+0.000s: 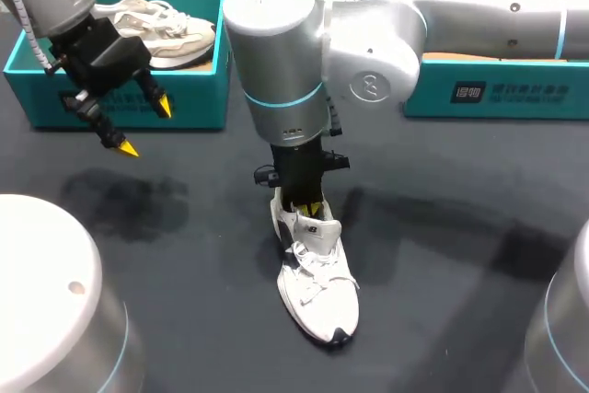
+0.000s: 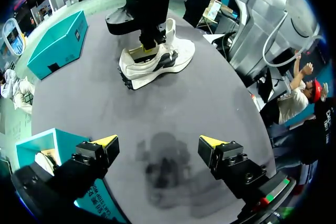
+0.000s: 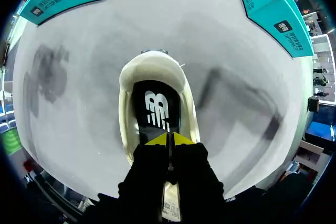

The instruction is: Take the shoe out of the shoebox, open the shoe tongue, remove and reinsert the insole, then place the shoe into the shoebox

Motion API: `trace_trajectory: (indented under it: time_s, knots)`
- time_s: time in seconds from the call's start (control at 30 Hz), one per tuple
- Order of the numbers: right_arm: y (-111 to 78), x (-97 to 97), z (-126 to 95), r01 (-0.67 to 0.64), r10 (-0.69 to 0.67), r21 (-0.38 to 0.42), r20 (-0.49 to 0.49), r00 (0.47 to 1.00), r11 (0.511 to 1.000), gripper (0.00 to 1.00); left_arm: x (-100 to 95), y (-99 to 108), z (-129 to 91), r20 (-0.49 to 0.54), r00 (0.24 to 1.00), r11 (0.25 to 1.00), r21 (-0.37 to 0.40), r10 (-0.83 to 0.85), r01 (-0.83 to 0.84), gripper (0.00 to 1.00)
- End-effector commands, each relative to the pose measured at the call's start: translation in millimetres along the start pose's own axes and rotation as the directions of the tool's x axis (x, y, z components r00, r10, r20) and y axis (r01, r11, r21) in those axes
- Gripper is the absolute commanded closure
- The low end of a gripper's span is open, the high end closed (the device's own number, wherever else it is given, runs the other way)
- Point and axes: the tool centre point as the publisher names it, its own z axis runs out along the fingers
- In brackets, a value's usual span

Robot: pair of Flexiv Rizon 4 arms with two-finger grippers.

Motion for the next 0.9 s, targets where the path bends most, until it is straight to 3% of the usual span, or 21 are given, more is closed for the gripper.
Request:
trace_trajectory:
  time_s: [0.03,0.17,0.2,0.23,0.27,0.57,0.9]
  knots:
    - [-5.7,-2.7,2,0.018,-0.017,0.017,-0.017,1.000,1.000,0.75,0.7,0,0,0.001,1.000,1.000,-0.003,0.001,-0.001,0.00]
    - [-10.8,1.6,5,0.049,-0.047,0.053,-0.037,0.998,0.997,0.46,0.7,0,0,0.001,1.000,1.000,-0.003,0.001,-0.001,0.00]
    - [-12.3,2.9,6,0.059,-0.056,0.063,-0.043,0.998,0.996,0.20,0.7,0,0,0.001,1.000,1.000,-0.003,0.001,-0.001,0.00]
    - [-14.3,4.3,6,0.058,-0.055,0.062,-0.043,0.998,0.996,0.03,0.7,0,0,0.001,1.000,1.000,-0.003,0.001,-0.001,0.00]
    - [-16.3,5.3,6,0.059,-0.056,0.070,-0.045,0.997,0.996,0.00,0.7,0,0,0.001,1.000,1.000,-0.003,0.001,-0.001,0.00]
    - [-27.4,7.0,6,0.080,-0.076,0.100,-0.039,0.996,0.992,0.00,0.7,0,0,0.001,1.000,1.000,-0.003,0.001,-0.001,0.00]
    - [-23.5,8.9,4,0.123,-0.120,0.139,-0.033,0.992,0.983,0.00,0.7,0,0,0.001,1.000,1.000,-0.003,0.001,-0.001,0.00]
